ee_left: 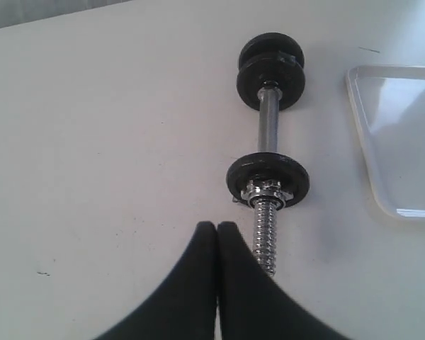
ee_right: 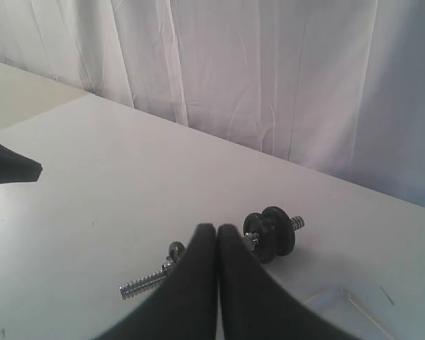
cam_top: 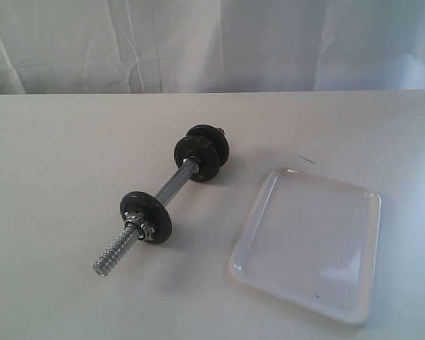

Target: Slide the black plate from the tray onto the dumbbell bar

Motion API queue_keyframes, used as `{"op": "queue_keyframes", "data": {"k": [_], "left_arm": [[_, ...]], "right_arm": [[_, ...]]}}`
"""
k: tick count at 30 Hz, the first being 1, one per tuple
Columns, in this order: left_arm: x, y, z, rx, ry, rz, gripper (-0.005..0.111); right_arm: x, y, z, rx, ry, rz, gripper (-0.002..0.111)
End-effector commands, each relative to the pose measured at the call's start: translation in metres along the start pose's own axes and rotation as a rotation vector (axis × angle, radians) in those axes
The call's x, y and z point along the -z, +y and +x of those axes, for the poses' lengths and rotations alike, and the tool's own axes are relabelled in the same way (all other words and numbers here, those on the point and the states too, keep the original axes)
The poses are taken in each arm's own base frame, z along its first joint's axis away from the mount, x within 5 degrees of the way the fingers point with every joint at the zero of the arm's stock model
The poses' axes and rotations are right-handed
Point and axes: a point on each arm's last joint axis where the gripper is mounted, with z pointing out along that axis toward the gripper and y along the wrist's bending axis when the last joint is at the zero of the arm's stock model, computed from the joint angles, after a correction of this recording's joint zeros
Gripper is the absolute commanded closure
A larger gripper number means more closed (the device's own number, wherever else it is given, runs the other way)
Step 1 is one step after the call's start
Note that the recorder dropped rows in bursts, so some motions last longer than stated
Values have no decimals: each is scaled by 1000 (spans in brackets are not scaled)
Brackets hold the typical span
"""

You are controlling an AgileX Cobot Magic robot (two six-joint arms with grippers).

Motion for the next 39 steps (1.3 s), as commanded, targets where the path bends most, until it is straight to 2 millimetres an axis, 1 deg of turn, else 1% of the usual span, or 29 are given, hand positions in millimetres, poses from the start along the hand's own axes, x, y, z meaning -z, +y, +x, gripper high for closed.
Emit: {"op": "queue_keyframes", "data": {"k": [1,5,9,15,20,25,27,35,37,39], "left_arm": [[13,17,2,89,-57,-120,107],[32,31,5,171,-134,-267,107],[59,33,13,210,-242,-367,107],[94,22,26,203,-397,-396,107],[122,11,43,183,-536,-395,107],[143,2,59,168,-646,-391,107],[146,0,63,165,-667,-390,107],[144,1,63,166,-660,-390,107],[137,2,65,171,-653,-379,107],[124,4,68,191,-637,-344,107]], "right_arm": [[1,0,0,-3,-9,8,108],[1,0,0,-3,-9,8,108],[1,0,0,-3,-11,8,108],[1,0,0,-3,-11,8,108],[1,0,0,-3,-9,8,108],[1,0,0,-3,-9,8,108],[1,0,0,-3,-9,8,108],[1,0,0,-3,-9,8,108],[1,0,0,-3,-9,8,108],[1,0,0,-3,-9,8,108]]}}
